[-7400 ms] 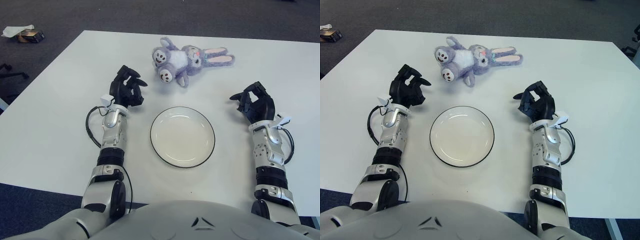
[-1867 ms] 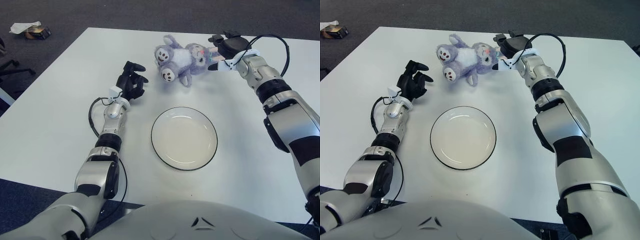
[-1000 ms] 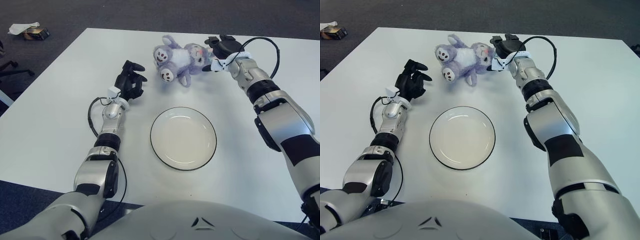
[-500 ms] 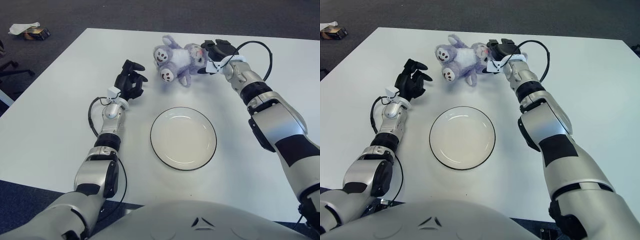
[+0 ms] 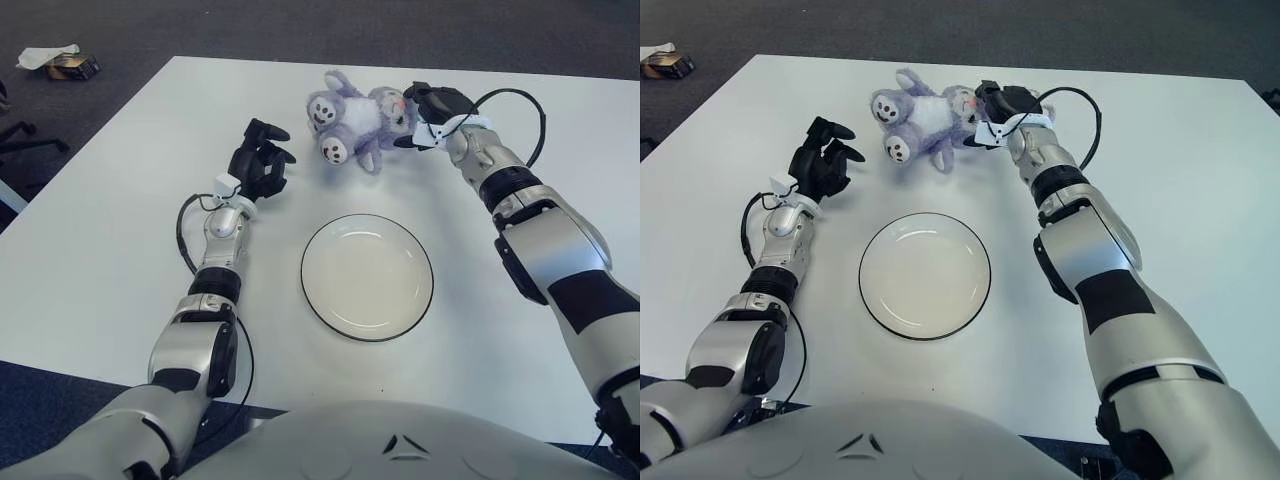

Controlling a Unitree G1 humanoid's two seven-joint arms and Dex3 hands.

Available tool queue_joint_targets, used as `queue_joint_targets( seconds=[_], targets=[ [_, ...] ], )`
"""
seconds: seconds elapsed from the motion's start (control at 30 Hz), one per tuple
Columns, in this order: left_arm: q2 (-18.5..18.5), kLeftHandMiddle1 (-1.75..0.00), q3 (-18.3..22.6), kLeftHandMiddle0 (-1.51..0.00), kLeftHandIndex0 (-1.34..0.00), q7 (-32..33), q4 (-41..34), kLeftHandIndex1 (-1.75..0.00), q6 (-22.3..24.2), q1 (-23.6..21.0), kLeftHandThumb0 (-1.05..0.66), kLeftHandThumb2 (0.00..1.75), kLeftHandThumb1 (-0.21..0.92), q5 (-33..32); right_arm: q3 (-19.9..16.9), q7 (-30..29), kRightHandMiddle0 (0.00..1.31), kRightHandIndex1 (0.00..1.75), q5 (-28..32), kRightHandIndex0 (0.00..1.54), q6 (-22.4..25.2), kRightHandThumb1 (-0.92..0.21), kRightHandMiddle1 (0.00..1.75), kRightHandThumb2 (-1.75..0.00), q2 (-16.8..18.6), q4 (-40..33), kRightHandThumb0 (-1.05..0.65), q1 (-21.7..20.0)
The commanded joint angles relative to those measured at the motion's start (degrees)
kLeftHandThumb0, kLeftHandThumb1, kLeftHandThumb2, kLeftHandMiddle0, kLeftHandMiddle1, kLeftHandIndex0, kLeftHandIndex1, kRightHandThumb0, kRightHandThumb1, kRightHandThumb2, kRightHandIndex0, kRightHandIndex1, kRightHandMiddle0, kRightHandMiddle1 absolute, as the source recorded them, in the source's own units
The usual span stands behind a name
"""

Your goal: Put the doll into the plate.

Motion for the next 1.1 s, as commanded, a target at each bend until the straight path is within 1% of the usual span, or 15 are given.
queue_joint_targets(
  seconds=[0.0, 0.13, 0.2, 0.27, 0.43, 0.5, 0.57, 0.63, 0.67, 0.7, 0.73, 0.77, 0.83, 0.93, 1.07],
  targets=[
    [-1.7, -1.67, -0.2, -0.42, -0.16, 0.0, 3.0, -1.75, -0.9, 7.3, -0.01, 0.92, 0.64, -0.1, -0.3, 0.5, 0.00, 0.13, 0.8, 0.18, -1.4, -0.87, 0.66, -0.41, -0.8, 0.1, -0.78, 1.7],
    [-1.8, -1.69, -0.2, -0.44, -0.16, 0.2, 2.4, -1.75, -1.0, 7.5, -0.01, 0.96, 0.61, 0.0, -0.2, 1.2, 0.00, 0.23, 1.0, 0.12, -3.7, -0.87, 0.64, -0.43, -2.6, -1.4, -0.75, 3.9],
    [-1.9, -1.69, -0.3, -0.44, -0.16, 0.2, 2.0, -1.75, -1.0, 7.7, -0.01, 0.97, 0.61, 0.1, -0.3, 1.5, 0.00, 0.35, 1.1, 0.06, -5.0, -0.86, 0.61, -0.47, -3.7, -2.3, -0.72, 5.3],
    [-2.0, -1.70, -0.4, -0.44, -0.16, 0.3, 1.5, -1.75, -1.1, 7.9, -0.01, 0.98, 0.60, 0.1, -0.4, 1.9, 0.00, 0.40, 1.4, 0.03, -6.3, -0.86, 0.59, -0.48, -4.9, -3.5, -0.70, 6.6],
    [-2.0, -1.70, -0.4, -0.44, -0.16, 0.3, 1.0, -1.75, -1.0, 8.1, -0.01, 0.98, 0.60, 0.2, -0.7, 2.8, 0.00, 0.46, 1.6, 0.01, -8.4, -0.85, 0.53, -0.51, -7.3, -6.7, -0.66, 9.2],
    [-2.1, -1.70, -0.4, -0.44, -0.16, 0.3, 0.5, -1.75, -0.8, 8.3, 0.00, 0.98, 0.61, 0.1, -1.1, 3.0, 0.00, 0.48, 1.8, 0.01, -9.6, -0.85, 0.52, -0.52, -9.1, -9.6, -0.64, 11.4],
    [-2.3, -1.70, -0.3, -0.44, -0.15, 0.2, 0.3, -1.75, -0.7, 8.4, 0.00, 0.97, 0.61, -0.1, -1.8, 3.5, 0.00, 0.50, 2.2, 0.03, -10.9, -0.85, 0.51, -0.54, -12.4, -15.5, -0.63, 15.6],
    [-2.3, -1.69, -0.3, -0.44, -0.15, 0.1, 0.1, -1.75, -0.8, 8.5, 0.00, 0.96, 0.62, -0.2, -3.0, 5.1, 0.00, 0.56, 2.7, 0.05, -10.7, -0.84, 0.53, -0.56, -16.2, -24.5, -0.62, 21.0],
    [-2.3, -1.69, -0.3, -0.44, -0.15, 0.1, 0.1, -1.75, -0.8, 8.5, 0.00, 0.96, 0.62, -0.2, -3.8, 6.2, 0.00, 0.57, 2.8, 0.05, -9.8, -0.83, 0.53, -0.57, -17.8, -29.9, -0.61, 23.9],
    [-2.2, -1.70, -0.2, -0.44, -0.14, 0.1, 0.1, -1.75, -0.8, 8.5, 0.00, 0.96, 0.62, -0.2, -4.4, 7.0, 0.00, 0.63, 2.8, 0.06, -9.0, -0.82, 0.55, -0.58, -18.8, -33.8, -0.61, 26.0],
    [-2.2, -1.70, -0.3, -0.44, -0.14, 0.0, 0.1, -1.75, -0.8, 8.5, 0.00, 0.96, 0.62, -0.2, -5.6, 8.3, 0.00, 0.65, 2.9, 0.06, -7.2, -0.82, 0.55, -0.59, -20.0, -39.6, -0.61, 29.2],
    [-2.2, -1.70, -0.3, -0.44, -0.14, 0.0, 0.1, -1.75, -0.8, 8.6, 0.00, 0.95, 0.62, -0.2, -6.5, 9.3, 0.00, 0.66, 3.0, 0.06, -5.9, -0.82, 0.56, -0.59, -20.8, -43.7, -0.61, 31.5],
    [-2.2, -1.67, -0.3, -0.43, -0.14, -0.1, -0.1, -1.75, -0.6, 8.6, 0.00, 0.91, 0.65, -0.2, -9.3, 12.8, 0.00, 0.74, 3.3, 0.08, -1.7, -0.81, 0.61, -0.61, -22.5, -55.1, -0.60, 37.2],
    [-2.2, -1.66, -0.4, -0.42, -0.13, -0.3, -0.3, -1.75, -0.2, 8.6, 0.00, 0.89, 0.66, -0.3, -11.4, 15.7, 0.00, 0.80, 3.4, 0.10, 1.9, -0.80, 0.66, -0.62, -23.4, -63.0, -0.61, 41.0],
    [-2.0, -1.66, -0.5, -0.43, -0.14, -0.4, -0.3, -1.75, 0.0, 8.4, -0.01, 0.91, 0.65, -0.2, -14.1, 18.3, 0.00, 0.88, 3.0, 0.13, 5.3, -0.81, 0.80, -0.62, -24.1, -70.2, -0.63, 44.6]
  ],
)
